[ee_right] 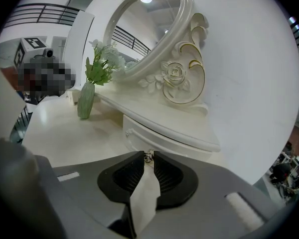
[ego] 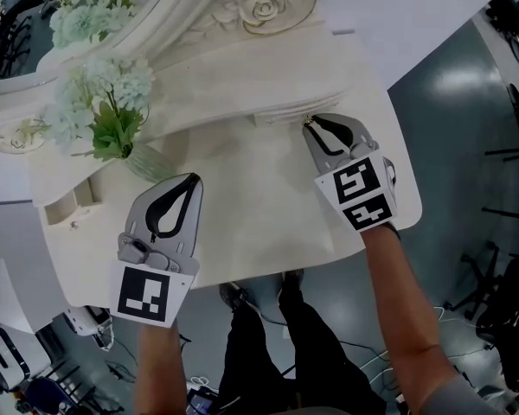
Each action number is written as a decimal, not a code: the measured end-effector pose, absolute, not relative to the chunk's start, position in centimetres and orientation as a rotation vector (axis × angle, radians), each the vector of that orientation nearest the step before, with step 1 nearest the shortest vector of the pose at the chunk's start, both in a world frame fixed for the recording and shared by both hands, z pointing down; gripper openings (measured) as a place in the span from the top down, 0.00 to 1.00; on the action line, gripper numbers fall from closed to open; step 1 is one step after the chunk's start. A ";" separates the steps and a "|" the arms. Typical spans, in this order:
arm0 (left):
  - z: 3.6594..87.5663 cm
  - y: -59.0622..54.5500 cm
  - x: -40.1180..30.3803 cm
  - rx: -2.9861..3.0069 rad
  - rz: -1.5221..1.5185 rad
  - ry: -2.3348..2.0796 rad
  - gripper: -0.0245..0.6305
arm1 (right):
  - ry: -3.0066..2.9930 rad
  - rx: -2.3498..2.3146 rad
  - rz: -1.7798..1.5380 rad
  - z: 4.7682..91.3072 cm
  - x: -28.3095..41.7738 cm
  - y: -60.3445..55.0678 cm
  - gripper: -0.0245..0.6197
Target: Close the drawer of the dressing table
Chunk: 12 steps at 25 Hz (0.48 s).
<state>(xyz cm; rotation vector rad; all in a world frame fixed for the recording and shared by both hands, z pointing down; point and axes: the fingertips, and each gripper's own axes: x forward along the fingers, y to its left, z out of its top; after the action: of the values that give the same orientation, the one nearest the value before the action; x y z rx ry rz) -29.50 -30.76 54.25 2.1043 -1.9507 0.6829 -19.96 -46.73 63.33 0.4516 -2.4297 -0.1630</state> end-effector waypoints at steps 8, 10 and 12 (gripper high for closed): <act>53.9 -30.2 -29.8 2.099 0.680 -1.961 0.96 | -2.422 0.451 -0.182 63.3 -21.3 -47.8 0.86; 53.8 -30.1 -29.8 2.101 0.681 -1.962 0.96 | -2.416 0.445 -0.187 63.3 -21.6 -48.1 0.86; 53.6 -29.9 -29.7 2.105 0.684 -1.960 0.96 | -2.413 0.435 -0.190 63.3 -21.7 -48.1 0.85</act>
<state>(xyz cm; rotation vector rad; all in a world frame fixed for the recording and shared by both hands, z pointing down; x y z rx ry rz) -29.69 -29.94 53.59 2.1045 -1.9604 0.6840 -21.66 -48.10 63.32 0.4346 -2.4127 -0.1898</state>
